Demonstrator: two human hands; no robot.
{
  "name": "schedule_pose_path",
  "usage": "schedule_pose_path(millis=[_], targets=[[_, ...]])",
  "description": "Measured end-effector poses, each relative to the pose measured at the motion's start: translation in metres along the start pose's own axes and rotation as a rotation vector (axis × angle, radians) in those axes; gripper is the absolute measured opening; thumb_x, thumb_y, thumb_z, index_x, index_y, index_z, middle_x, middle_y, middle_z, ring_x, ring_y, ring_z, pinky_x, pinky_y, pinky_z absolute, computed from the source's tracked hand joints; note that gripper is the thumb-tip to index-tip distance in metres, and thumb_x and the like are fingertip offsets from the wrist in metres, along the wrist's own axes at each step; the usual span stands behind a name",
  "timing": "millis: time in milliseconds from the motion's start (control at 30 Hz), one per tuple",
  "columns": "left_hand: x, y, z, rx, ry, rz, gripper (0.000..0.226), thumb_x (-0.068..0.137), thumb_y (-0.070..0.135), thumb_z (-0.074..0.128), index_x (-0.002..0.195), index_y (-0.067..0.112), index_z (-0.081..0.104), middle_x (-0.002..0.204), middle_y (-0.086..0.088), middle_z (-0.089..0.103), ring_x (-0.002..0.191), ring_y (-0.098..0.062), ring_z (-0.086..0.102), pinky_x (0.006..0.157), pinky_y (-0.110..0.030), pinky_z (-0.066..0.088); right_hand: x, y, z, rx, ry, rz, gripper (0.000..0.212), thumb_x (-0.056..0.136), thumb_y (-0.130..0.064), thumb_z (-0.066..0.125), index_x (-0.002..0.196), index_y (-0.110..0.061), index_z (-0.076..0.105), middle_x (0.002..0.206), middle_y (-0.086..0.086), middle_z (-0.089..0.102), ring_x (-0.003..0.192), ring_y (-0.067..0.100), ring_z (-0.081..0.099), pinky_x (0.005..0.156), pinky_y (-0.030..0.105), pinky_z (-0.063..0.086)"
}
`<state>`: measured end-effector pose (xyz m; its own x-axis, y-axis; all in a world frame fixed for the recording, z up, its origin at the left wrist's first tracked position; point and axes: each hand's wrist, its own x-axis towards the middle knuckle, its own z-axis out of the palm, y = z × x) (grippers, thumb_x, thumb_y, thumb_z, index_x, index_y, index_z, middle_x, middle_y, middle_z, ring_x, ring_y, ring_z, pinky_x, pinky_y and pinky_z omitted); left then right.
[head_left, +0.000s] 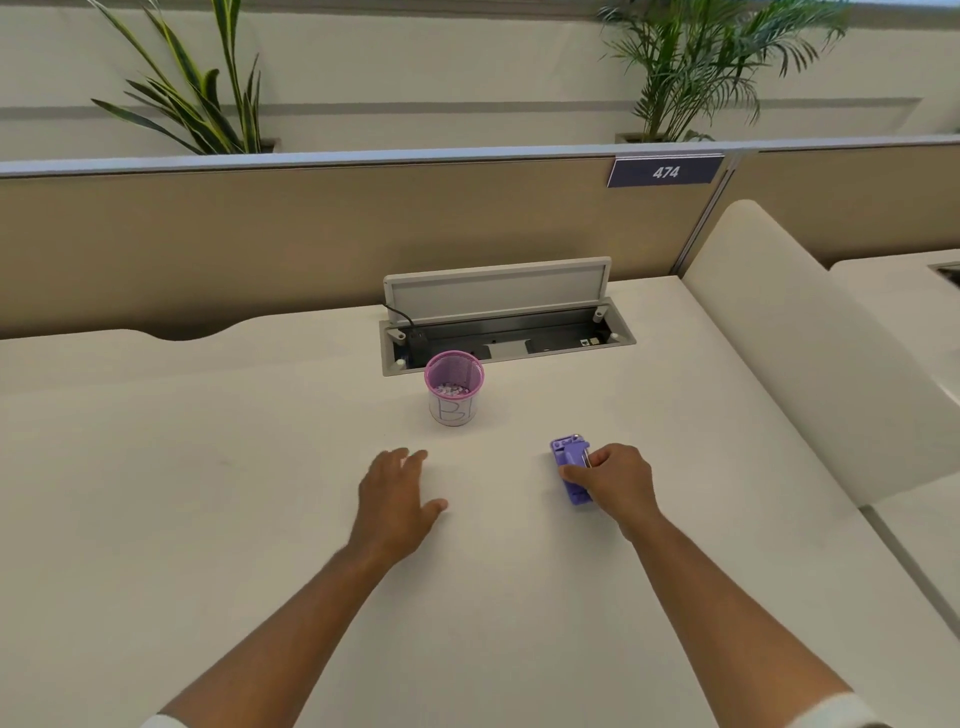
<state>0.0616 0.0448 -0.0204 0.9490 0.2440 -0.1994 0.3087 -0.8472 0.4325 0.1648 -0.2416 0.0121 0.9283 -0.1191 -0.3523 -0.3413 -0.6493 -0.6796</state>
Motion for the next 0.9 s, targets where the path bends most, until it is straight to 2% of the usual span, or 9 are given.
schedule_pose_path(millis=[133, 233, 300, 367, 533, 800, 900], targets=[[0.006, -0.022, 0.000, 0.110, -0.036, -0.062, 0.095, 0.096, 0.060, 0.063, 0.168, 0.016, 0.019, 0.179, -0.016, 0.006, 0.166, -0.034, -0.001, 0.133, -0.047, 0.007, 0.006, 0.000, 0.007, -0.008, 0.027, -0.003, 0.053, 0.071, -0.023, 0.087, 0.053, -0.019, 0.038, 0.051, -0.001, 0.042, 0.047, 0.017, 0.041, 0.047, 0.028, 0.031], [0.006, -0.032, 0.000, 0.141, -0.094, -0.095, 0.098, 0.097, 0.062, 0.060, 0.169, 0.013, 0.014, 0.179, -0.017, 0.000, 0.166, -0.035, -0.003, 0.134, -0.048, 0.006, 0.008, 0.002, 0.012, -0.011, 0.028, 0.011, 0.051, 0.071, -0.024, 0.087, 0.054, -0.018, 0.039, 0.052, 0.001, 0.043, 0.048, 0.020, 0.043, 0.051, 0.029, 0.033], [0.004, -0.036, 0.001, 0.164, -0.114, -0.098, 0.098, 0.098, 0.063, 0.056, 0.169, 0.012, 0.012, 0.180, -0.017, -0.003, 0.166, -0.035, -0.004, 0.134, -0.048, 0.007, 0.008, 0.005, 0.015, -0.006, 0.023, 0.024, 0.048, 0.071, -0.024, 0.087, 0.055, -0.017, 0.042, 0.055, 0.003, 0.049, 0.052, 0.024, 0.051, 0.055, 0.032, 0.038], [0.004, -0.039, 0.001, 0.196, -0.129, -0.084, 0.098, 0.098, 0.065, 0.054, 0.169, 0.012, 0.010, 0.180, -0.016, -0.005, 0.166, -0.035, -0.004, 0.134, -0.048, 0.007, 0.008, 0.007, 0.017, 0.001, 0.017, 0.031, 0.047, 0.072, -0.025, 0.087, 0.056, -0.016, 0.044, 0.056, 0.004, 0.053, 0.055, 0.028, 0.058, 0.057, 0.033, 0.041], [0.006, -0.042, 0.001, 0.197, -0.145, -0.083, 0.101, 0.097, 0.067, 0.054, 0.169, 0.014, 0.009, 0.180, -0.014, -0.007, 0.166, -0.033, -0.005, 0.134, -0.047, 0.007, 0.009, 0.010, 0.018, -0.022, 0.032, 0.029, 0.054, 0.073, -0.029, 0.087, 0.050, -0.020, 0.039, 0.047, -0.003, 0.045, 0.047, 0.018, 0.046, 0.050, 0.029, 0.034], [0.002, -0.052, 0.006, 0.191, -0.081, -0.056, 0.101, 0.095, 0.073, 0.051, 0.170, 0.017, 0.012, 0.181, -0.010, -0.003, 0.166, -0.029, -0.003, 0.134, -0.043, 0.008, 0.008, 0.010, 0.018, -0.016, 0.033, 0.031, 0.054, 0.074, -0.033, 0.089, 0.053, -0.020, 0.041, 0.047, -0.005, 0.048, 0.044, 0.014, 0.049, 0.049, 0.027, 0.035], [-0.003, -0.053, 0.005, 0.182, -0.069, -0.039, 0.100, 0.096, 0.074, 0.048, 0.170, 0.018, 0.012, 0.181, -0.009, -0.004, 0.166, -0.028, -0.004, 0.133, -0.043, 0.007, 0.008, 0.010, 0.017, -0.039, 0.024, 0.020, 0.052, 0.075, -0.035, 0.089, 0.056, -0.019, 0.044, 0.054, -0.001, 0.053, 0.050, 0.017, 0.052, 0.052, 0.029, 0.037]])
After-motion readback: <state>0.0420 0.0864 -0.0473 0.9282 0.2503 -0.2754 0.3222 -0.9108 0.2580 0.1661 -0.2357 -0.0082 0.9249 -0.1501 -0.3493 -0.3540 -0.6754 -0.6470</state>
